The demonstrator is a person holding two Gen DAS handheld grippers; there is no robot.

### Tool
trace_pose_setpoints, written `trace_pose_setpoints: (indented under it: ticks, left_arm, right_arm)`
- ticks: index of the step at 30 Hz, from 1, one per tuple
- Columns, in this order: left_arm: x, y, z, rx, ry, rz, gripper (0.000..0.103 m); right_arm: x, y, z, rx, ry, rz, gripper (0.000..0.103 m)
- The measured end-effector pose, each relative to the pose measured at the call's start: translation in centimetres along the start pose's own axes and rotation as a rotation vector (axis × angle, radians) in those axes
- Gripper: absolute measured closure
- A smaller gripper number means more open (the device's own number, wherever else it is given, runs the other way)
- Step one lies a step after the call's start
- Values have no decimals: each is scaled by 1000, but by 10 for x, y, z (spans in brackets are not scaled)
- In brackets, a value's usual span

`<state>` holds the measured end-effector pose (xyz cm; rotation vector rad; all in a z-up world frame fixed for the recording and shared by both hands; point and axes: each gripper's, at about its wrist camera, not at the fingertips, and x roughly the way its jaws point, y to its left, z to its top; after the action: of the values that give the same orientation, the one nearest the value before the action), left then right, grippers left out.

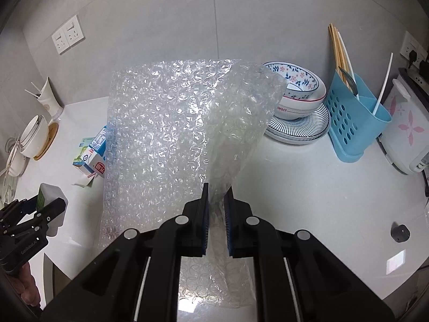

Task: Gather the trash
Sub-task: 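Lift the bottle and bubble wrap and carry them down toward the bin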

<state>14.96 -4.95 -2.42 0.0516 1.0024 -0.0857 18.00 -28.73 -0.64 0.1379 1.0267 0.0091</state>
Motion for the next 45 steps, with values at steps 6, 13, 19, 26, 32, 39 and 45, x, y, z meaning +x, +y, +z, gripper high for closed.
trace_pose_setpoints:
  ticks: [6, 13, 19, 26, 32, 39, 45]
  left_arm:
    - [-14, 1, -12, 1, -8, -16, 52]
    - [-27, -1, -24, 9, -11, -31, 52]
    - [-30, 3, -34, 7, -9, -37, 52]
    - [-40, 8, -57, 3, -5, -43, 57]
    - [-43, 13, -73, 5, 8, -52, 62]
    - [-23, 12, -85, 10, 39, -56, 62]
    - [-29, 14, -93, -6, 39, -80, 63]
  right_arm:
    - [-16, 3, -15, 4, -3, 3, 94]
    - [-30, 6, -33, 16, -4, 5, 94]
    - [-42, 9, -50, 22, -13, 11, 94]
    - [-54, 13, -71, 19, -9, 20, 94]
    - [-59, 17, -83, 21, -4, 23, 94]
    - [-57, 23, -94, 8, 16, 20, 94]
    - [-60, 27, -107, -3, 31, 37, 94]
